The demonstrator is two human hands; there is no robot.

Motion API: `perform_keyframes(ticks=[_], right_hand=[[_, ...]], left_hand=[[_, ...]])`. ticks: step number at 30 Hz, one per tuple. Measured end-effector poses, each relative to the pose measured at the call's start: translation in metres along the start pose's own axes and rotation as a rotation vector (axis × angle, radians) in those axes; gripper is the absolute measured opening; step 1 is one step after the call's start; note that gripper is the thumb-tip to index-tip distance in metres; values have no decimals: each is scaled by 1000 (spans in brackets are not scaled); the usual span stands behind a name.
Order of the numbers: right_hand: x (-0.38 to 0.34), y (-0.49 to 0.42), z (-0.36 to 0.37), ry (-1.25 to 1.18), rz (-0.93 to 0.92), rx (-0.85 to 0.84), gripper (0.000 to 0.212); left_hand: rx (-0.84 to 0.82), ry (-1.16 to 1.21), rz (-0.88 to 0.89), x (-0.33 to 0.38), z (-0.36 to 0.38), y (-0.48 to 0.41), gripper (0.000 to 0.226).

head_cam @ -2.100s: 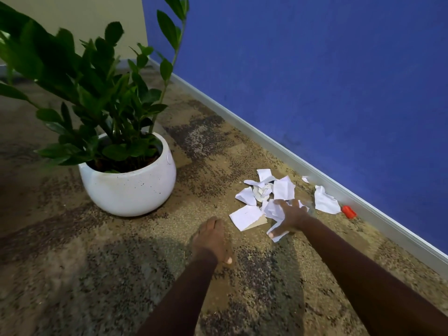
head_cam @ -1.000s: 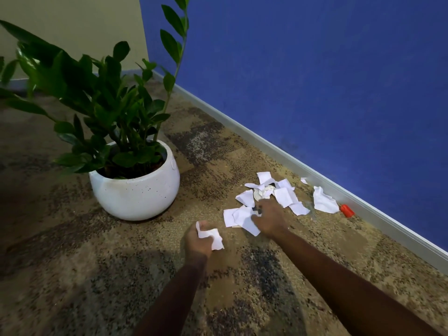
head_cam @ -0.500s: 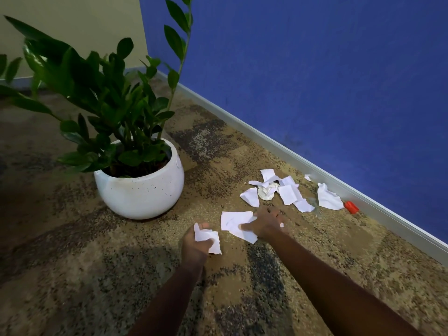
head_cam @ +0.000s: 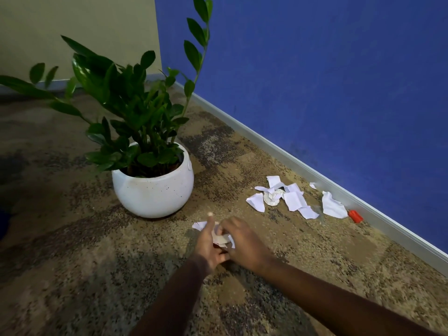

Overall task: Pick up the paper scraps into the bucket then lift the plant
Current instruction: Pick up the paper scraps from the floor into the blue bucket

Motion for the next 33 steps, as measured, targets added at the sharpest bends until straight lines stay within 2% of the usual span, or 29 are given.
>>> perform_keyframes(ticks=[2, 5, 7, 9, 12, 14, 16, 20, 22, 25, 27, 29, 30, 33], right_hand=[[-1, -5, 3, -126, 39, -39, 30], [4, -11, -3, -324, 125, -16, 33], [11, -15, -12, -430, 180, 78, 37], [19, -20, -20, -518, 241, 209, 36], [30, -24, -24, -583, 315, 341, 25], [33, -28, -19, -527, 322, 344, 24], [39, -32, -9, -531, 363, 299, 31], [58, -41, 0, -475, 486, 196, 43], [68, -48, 0, -385, 456, 145, 41], [91, -53, -4, -259, 457, 109, 50], [110, -55, -12, -50, 480, 108, 64], [125, -58, -21, 132, 487, 111, 71], [131, -60, -22, 188, 494, 99, 71], [145, -66, -18, 292, 541, -8, 59]], left_hand=[[36, -15, 26, 4, -5, 1, 28], [130, 3, 111, 15, -17, 2, 19], [149, -16, 121, 18, -23, -2, 33], [138, -65, 116, 17, -22, -3, 38], [37, -32, 91, 12, -10, -2, 25], [-13, -38, 85, 10, -3, -3, 15], [30, -60, 118, 12, -4, -6, 2], [187, -68, 142, 13, -15, -19, 40], [220, -72, 149, 14, -19, -24, 45], [230, -83, 190, 18, -28, -32, 42], [228, -92, 209, 20, -33, -37, 37], [231, -99, 204, 19, -38, -40, 22], [238, -97, 194, 18, -40, -41, 13], [244, -107, 179, 17, -43, -44, 15]])
Point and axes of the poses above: each hand's wrist, its own y-axis away from the middle knuckle, its own z-axis out of the palm, x = y × z, the point moved 8 cm from there along -y, towards the middle knuckle, and after that the axes turned 3 degrees about x, right-handed, at the moved point
